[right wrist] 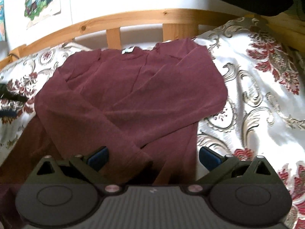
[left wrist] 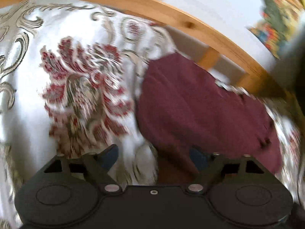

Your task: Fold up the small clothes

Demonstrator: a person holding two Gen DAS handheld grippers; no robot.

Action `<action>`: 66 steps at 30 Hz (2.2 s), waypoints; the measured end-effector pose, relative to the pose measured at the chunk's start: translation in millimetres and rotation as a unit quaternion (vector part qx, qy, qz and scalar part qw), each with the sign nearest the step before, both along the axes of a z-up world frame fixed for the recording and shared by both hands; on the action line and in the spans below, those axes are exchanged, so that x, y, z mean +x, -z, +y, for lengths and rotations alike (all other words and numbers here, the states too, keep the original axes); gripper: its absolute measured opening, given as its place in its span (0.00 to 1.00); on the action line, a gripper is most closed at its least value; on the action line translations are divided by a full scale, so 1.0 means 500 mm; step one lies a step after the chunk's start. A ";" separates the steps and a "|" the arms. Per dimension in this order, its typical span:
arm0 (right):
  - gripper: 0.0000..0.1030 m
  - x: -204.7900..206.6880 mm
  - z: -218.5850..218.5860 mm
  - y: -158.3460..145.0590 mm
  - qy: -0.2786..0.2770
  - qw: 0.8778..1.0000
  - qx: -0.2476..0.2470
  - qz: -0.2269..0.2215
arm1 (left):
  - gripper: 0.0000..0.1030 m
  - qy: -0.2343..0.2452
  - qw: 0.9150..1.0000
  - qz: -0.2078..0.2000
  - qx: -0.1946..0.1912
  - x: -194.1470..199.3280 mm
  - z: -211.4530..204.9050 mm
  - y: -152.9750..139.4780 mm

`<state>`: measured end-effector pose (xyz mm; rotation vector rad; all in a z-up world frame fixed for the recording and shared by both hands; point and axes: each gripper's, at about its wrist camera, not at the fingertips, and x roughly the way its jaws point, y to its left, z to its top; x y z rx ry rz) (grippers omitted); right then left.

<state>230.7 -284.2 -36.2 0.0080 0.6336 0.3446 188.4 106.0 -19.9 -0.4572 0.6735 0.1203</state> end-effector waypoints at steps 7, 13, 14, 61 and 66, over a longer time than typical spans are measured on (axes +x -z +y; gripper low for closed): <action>1.00 -0.041 -0.058 -0.027 0.039 0.999 0.009 0.025 | 0.89 0.082 0.996 0.043 0.002 -0.105 -0.054 0.032; 1.00 -0.137 -0.102 -0.041 0.064 0.997 0.028 0.030 | 0.90 0.117 0.991 0.067 -0.013 -0.166 -0.066 0.057; 1.00 -0.152 -0.100 -0.042 0.063 0.997 0.026 0.032 | 0.90 0.121 0.990 0.068 -0.013 -0.172 -0.067 0.059; 0.10 -0.239 -0.207 0.015 0.177 0.974 0.081 0.113 | 0.67 0.164 0.979 0.097 0.067 -0.202 -0.099 0.087; 0.11 -0.239 -0.196 0.021 0.171 0.974 0.089 0.117 | 0.53 0.153 0.984 0.090 0.001 -0.203 -0.066 0.077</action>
